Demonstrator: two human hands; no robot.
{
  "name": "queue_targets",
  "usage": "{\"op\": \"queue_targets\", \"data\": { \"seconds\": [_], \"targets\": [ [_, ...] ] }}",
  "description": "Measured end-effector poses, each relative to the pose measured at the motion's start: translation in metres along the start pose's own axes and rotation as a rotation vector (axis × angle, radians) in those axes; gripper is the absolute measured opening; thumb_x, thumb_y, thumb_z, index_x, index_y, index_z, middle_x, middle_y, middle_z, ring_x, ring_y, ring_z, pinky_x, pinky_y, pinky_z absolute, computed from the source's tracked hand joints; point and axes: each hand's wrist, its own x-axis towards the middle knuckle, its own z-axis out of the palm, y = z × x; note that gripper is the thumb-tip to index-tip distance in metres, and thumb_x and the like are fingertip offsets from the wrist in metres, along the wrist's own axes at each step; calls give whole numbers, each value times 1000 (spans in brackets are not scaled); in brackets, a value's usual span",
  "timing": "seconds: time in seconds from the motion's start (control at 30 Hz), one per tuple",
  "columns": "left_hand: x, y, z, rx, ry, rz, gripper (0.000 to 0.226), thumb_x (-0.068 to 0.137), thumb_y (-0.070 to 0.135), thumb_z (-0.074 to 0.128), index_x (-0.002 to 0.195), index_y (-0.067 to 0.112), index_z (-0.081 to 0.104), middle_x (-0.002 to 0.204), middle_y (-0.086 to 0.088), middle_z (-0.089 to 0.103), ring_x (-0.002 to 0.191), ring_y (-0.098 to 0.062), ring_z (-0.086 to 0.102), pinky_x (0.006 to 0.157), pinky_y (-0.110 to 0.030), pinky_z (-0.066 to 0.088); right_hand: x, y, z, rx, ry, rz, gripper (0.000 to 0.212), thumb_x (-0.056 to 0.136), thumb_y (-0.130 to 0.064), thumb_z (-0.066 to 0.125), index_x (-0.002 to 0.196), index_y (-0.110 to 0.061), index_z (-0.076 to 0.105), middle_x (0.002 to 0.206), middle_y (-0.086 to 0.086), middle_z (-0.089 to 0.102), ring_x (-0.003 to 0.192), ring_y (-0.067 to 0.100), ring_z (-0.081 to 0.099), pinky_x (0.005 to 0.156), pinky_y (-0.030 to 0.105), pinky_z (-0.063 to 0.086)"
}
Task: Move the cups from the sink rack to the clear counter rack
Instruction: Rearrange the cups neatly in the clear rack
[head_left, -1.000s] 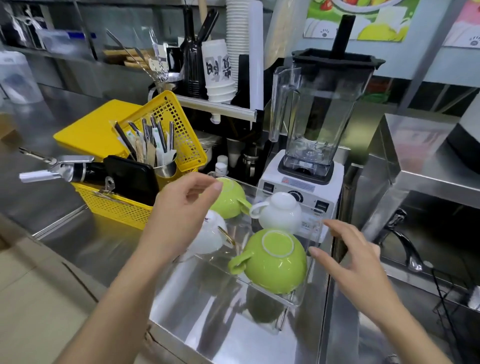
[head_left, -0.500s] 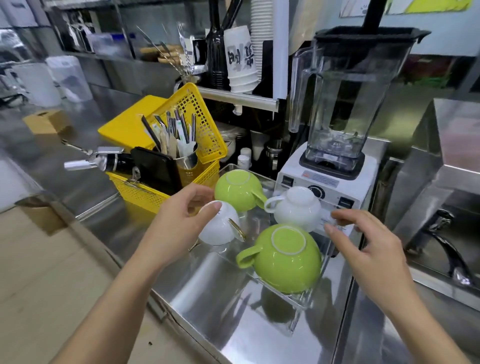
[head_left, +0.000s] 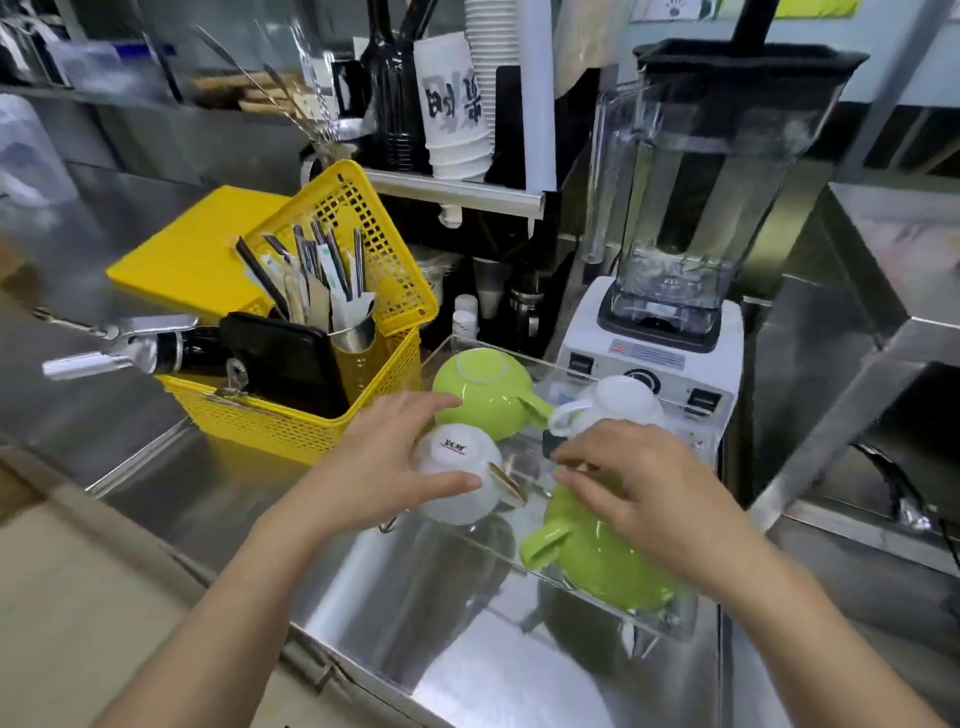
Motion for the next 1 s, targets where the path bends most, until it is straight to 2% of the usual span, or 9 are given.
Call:
{"op": "queue_targets", "data": {
  "seconds": [0.1, 0.2, 0.37, 0.5, 0.57, 0.63, 0.77, 0.9, 1.0],
  "targets": [
    [8, -14, 2, 49, -34, 71, 93, 49, 78, 47, 132, 36, 38, 137, 9, 43, 131, -14, 32, 107, -34, 24, 11, -11, 13, -153, -70, -21, 34, 81, -41, 43, 73, -20, 69, 70, 0, 66, 71, 25, 63, 61, 33, 45],
    [14, -27, 4, 70, -37, 123, 95, 48, 80, 47, 131, 36, 39, 136, 8, 44, 129, -14, 34, 107, -36, 25, 21, -20, 27, -264, -103, -11, 29, 80, -36, 49, 70, -16, 67, 72, 4, 65, 72, 31, 62, 62, 36, 45],
    [17, -38, 9, 112, -66, 214, 92, 48, 79, 43, 129, 37, 38, 130, 10, 47, 124, -13, 36, 97, -27, 19, 30, -27, 44, -354, -142, 20, 28, 77, -31, 54, 61, -11, 65, 70, 8, 66, 66, 33, 62, 58, 38, 46],
    [17, -46, 10, 96, -64, 251, 87, 52, 77, 43, 128, 36, 38, 130, 12, 50, 123, -12, 39, 96, -25, 19, 36, -32, 46, -307, -147, 47, 24, 87, -28, 55, 76, -9, 65, 87, 9, 66, 88, 33, 57, 74, 37, 40],
    [17, -52, 8, 77, -58, 255, 85, 54, 76, 43, 128, 36, 37, 130, 12, 50, 124, -12, 39, 99, -27, 19, 40, -35, 48, -311, -157, 82, 25, 88, -30, 52, 82, -10, 65, 91, 7, 64, 93, 30, 56, 76, 37, 42],
    [16, -57, 5, 52, -65, 247, 85, 54, 75, 42, 129, 37, 37, 132, 12, 49, 125, -12, 37, 102, -27, 18, 45, -39, 52, -308, -156, 95, 27, 89, -31, 52, 82, -9, 65, 90, 8, 64, 92, 32, 56, 72, 38, 44],
    [15, -64, -6, 3, -94, 209, 81, 59, 69, 51, 131, 38, 35, 134, 12, 45, 126, -12, 33, 104, -29, 17, 53, -46, 58, -307, -151, 106, 29, 91, -34, 49, 88, -11, 66, 91, 6, 63, 92, 29, 56, 61, 32, 28],
    [13, -68, -11, -43, -116, 194, 71, 73, 51, 66, 134, 38, 32, 137, 10, 41, 128, -12, 30, 101, -26, 16, 55, -49, 65, -258, -133, 134, 28, 89, -36, 50, 91, -13, 67, 89, 4, 63, 90, 30, 58, 65, 38, 45],
    [13, -72, -10, -58, -147, 199, 74, 73, 52, 63, 136, 38, 28, 139, 9, 38, 130, -13, 27, 103, -28, 18, 54, -49, 65, -226, -135, 161, 27, 88, -36, 52, 90, -14, 67, 87, 4, 63, 89, 29, 58, 70, 41, 48]
  ]
}}
